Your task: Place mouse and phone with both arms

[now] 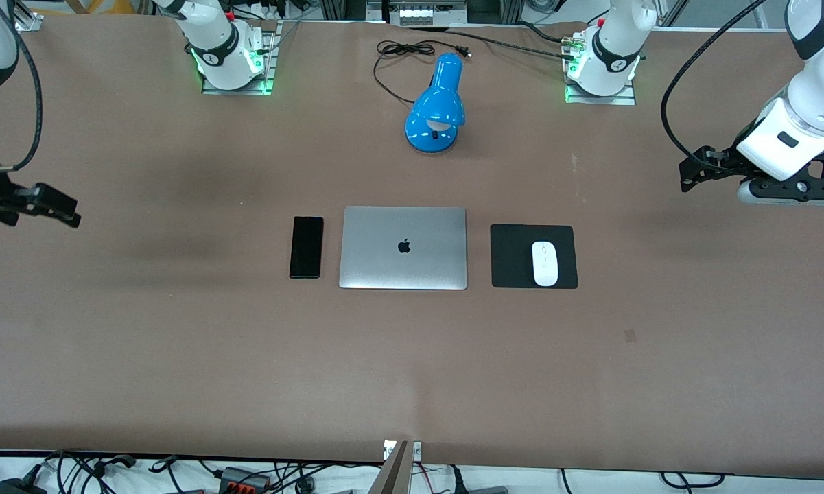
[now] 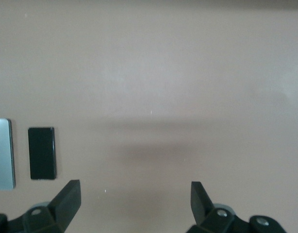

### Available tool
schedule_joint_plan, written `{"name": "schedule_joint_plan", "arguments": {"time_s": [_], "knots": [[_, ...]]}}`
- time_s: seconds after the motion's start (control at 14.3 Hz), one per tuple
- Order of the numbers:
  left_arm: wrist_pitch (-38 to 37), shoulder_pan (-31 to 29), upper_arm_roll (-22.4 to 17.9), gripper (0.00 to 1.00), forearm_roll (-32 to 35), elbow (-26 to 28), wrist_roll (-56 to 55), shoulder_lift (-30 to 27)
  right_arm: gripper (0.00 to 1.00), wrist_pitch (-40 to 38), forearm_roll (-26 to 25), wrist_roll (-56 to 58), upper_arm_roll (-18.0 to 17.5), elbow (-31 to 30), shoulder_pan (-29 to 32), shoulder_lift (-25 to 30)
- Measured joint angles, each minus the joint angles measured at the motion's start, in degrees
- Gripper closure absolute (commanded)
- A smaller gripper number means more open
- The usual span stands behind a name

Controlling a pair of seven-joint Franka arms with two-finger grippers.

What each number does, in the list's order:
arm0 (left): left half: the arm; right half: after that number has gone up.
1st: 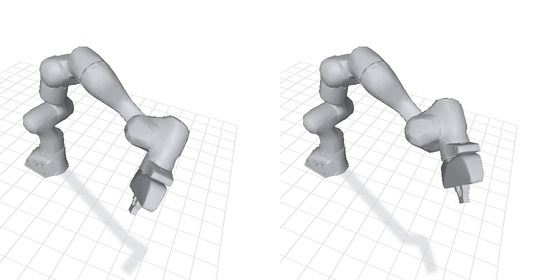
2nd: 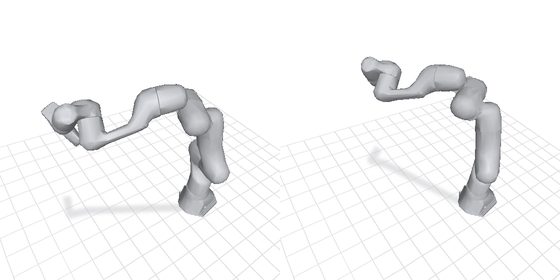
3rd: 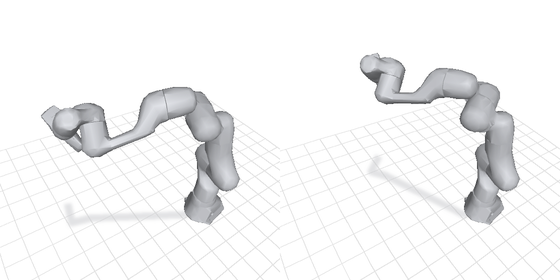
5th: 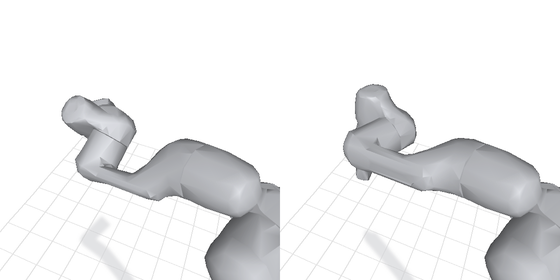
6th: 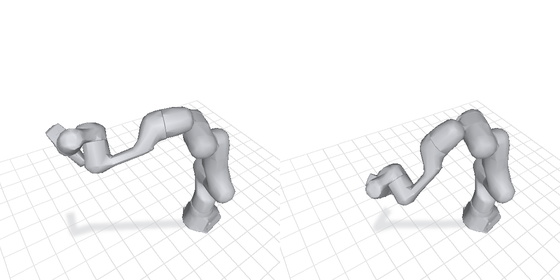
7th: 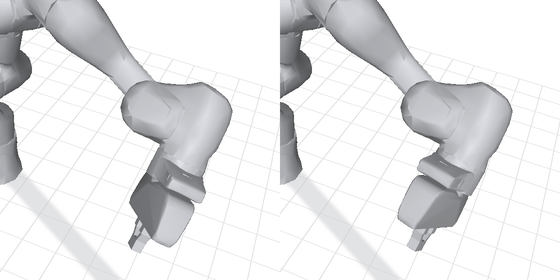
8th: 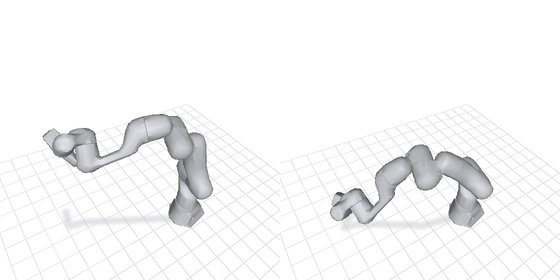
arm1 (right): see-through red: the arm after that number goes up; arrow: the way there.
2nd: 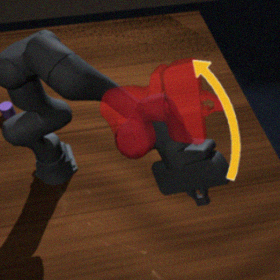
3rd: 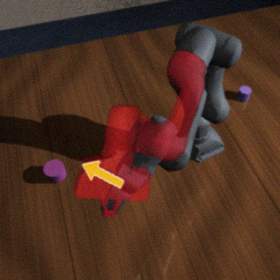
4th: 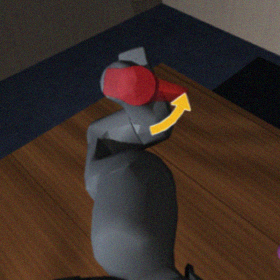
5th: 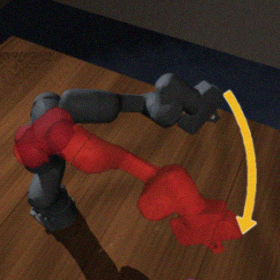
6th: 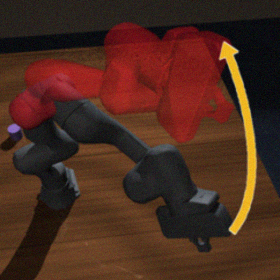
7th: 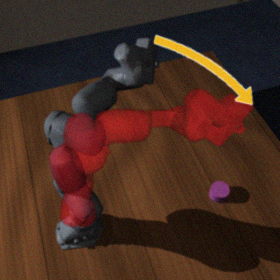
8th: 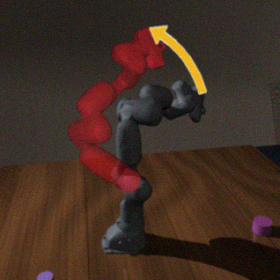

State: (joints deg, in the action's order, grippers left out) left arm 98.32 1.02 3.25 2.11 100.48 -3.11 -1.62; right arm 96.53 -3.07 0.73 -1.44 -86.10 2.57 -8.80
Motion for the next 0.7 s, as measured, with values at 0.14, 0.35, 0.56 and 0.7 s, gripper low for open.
{"name": "schedule_joint_plan", "arguments": {"time_s": [0.14,0.35,0.56,0.7], "knots": [[-0.1,0.0,0.0,0.00,0.0,-0.1,0.1,0.0,0.00,0.2,0.0,0.0,0.1,-4.4,0.0,3.2],[-0.1,0.0,0.0,0.00,0.0,-0.7,0.1,0.2,0.00,0.8,0.0,0.0,0.1,-8.8,0.0,7.0],[-0.1,-0.1,-0.1,0.00,0.0,-3.3,0.1,1.7,0.00,0.8,0.1,0.0,0.1,-9.3,0.0,8.0],[-0.1,-0.2,-0.1,0.00,0.0,-4.0,0.1,2.3,0.00,0.8,1.2,0.0,0.3,-9.3,0.0,8.0]]}}
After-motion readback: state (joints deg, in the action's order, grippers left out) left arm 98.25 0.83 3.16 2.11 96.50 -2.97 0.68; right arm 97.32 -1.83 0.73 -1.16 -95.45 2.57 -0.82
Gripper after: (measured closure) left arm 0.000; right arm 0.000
